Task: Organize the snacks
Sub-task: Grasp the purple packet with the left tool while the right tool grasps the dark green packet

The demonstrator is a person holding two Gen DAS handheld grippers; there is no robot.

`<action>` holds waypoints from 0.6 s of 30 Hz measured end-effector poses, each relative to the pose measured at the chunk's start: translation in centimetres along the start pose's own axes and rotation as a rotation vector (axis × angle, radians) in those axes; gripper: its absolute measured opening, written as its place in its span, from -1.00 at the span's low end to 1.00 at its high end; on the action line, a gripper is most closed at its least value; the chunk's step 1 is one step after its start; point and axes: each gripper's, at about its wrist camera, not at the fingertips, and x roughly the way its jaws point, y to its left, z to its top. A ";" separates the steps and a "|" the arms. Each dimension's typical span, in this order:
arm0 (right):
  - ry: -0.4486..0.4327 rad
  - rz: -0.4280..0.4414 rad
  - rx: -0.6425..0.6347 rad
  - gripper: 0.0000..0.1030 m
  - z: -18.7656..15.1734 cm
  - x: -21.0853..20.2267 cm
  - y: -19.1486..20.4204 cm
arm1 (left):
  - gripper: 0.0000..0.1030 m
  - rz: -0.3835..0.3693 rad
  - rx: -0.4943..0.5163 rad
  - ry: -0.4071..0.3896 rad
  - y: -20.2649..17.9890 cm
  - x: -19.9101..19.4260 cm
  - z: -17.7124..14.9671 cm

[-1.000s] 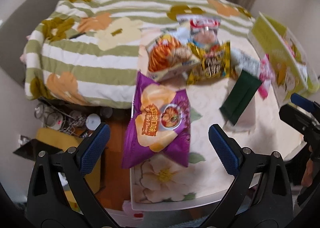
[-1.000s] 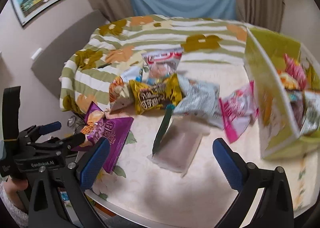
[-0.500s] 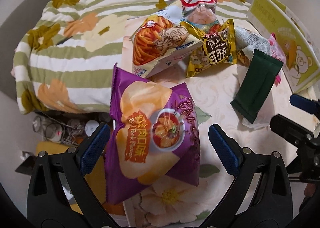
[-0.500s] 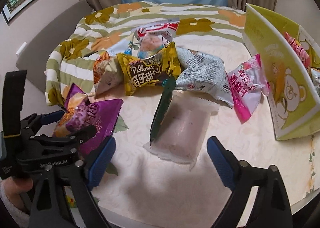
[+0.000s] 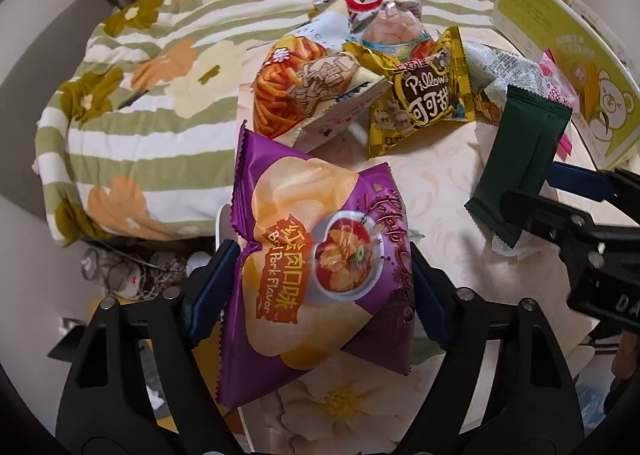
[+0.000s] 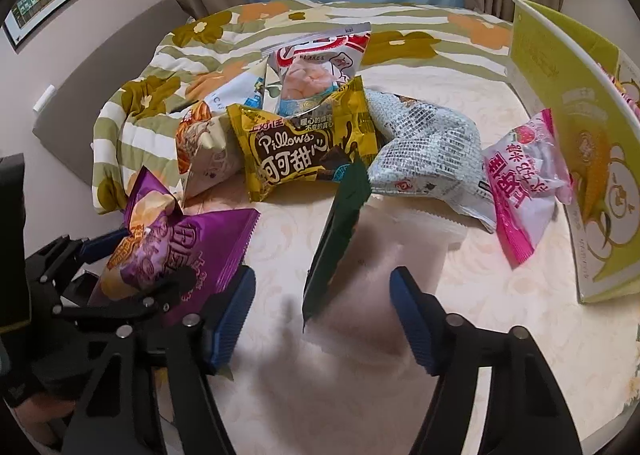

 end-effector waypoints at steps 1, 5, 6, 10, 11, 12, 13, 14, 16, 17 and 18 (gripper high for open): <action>0.000 0.005 0.004 0.21 0.1 0.1 -0.1 | 0.47 -0.001 0.002 0.000 -0.2 0.0 0.0; -0.001 0.016 0.007 0.05 0.5 0.6 -0.4 | 0.41 -0.006 0.000 0.003 -0.7 -0.1 0.1; -0.004 0.020 0.006 0.02 0.7 0.6 -0.4 | 0.40 -0.004 0.000 0.004 -0.9 -0.2 0.1; 0.000 0.039 0.002 -0.39 1.1 0.9 -0.4 | 0.38 -0.007 -0.007 0.011 -1.1 -0.3 0.3; 0.006 0.042 0.000 -0.42 1.1 1.0 -0.4 | 0.38 -0.008 -0.008 0.013 -1.1 -0.3 0.3; 0.008 0.045 -0.001 -0.45 1.0 1.1 -0.5 | 0.37 -0.011 -0.009 0.014 -1.1 -0.3 0.3; 0.010 0.048 -0.002 -0.55 1.1 1.2 -0.5 | 0.35 -0.013 -0.011 0.014 -1.2 -0.4 0.4; 0.014 0.052 -0.002 -0.65 1.1 1.3 -0.5 | 0.35 -0.015 -0.013 0.014 -1.2 -0.5 0.4; 0.018 0.068 0.006 -0.72 1.1 1.3 -0.7 | 0.34 -0.019 -0.018 0.015 -1.2 -0.6 0.4; 0.016 0.071 0.009 -0.74 1.0 1.3 -0.8 | 0.34 -0.021 -0.020 0.014 -1.2 -0.6 0.4; 0.018 0.072 0.010 -0.75 1.0 1.3 -0.9 | 0.34 -0.022 -0.023 0.013 -1.2 -0.7 0.5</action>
